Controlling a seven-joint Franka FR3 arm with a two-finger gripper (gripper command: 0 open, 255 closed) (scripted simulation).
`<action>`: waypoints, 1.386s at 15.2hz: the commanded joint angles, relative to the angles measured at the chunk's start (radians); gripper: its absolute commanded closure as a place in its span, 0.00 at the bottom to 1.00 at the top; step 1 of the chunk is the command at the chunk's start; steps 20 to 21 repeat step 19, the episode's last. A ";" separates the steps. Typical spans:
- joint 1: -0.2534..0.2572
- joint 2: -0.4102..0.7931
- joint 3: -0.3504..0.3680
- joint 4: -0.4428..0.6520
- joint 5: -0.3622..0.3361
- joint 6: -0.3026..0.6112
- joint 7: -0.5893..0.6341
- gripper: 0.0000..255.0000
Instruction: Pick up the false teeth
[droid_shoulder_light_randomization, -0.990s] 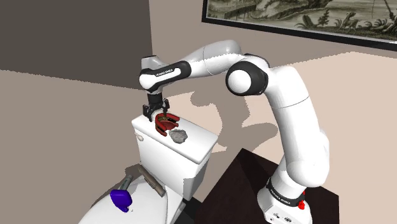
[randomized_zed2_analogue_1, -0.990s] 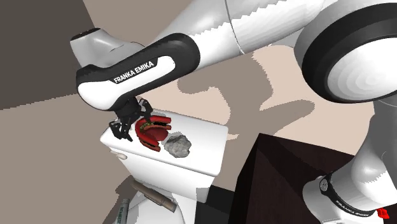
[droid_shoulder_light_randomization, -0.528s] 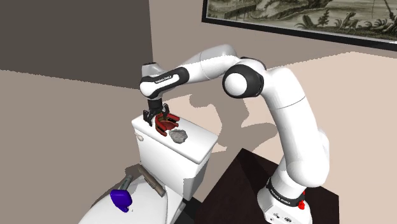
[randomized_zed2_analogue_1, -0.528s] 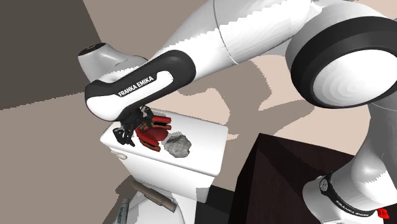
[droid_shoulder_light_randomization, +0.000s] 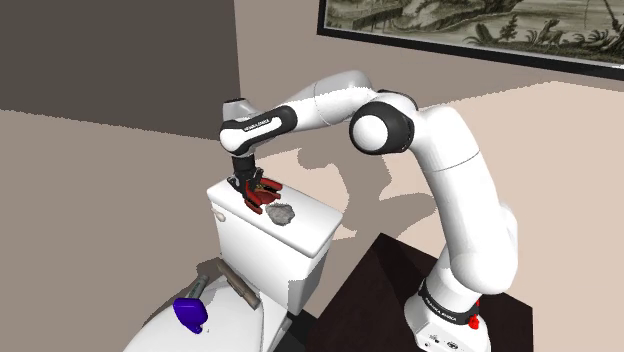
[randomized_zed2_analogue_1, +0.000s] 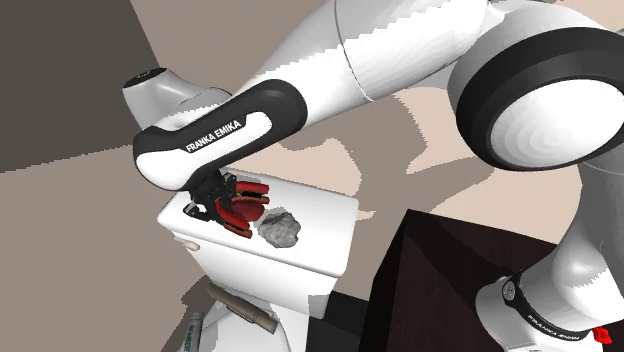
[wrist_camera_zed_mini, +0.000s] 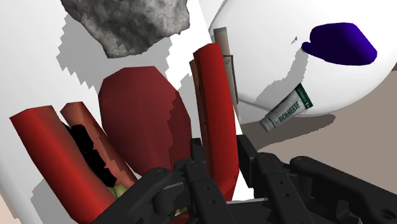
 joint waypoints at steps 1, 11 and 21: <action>0.000 0.001 0.000 0.000 0.000 0.000 0.000 1.00; -0.001 -0.053 0.002 0.034 0.002 -0.087 0.001 1.00; -0.001 -0.079 0.003 0.074 0.004 -0.154 0.001 1.00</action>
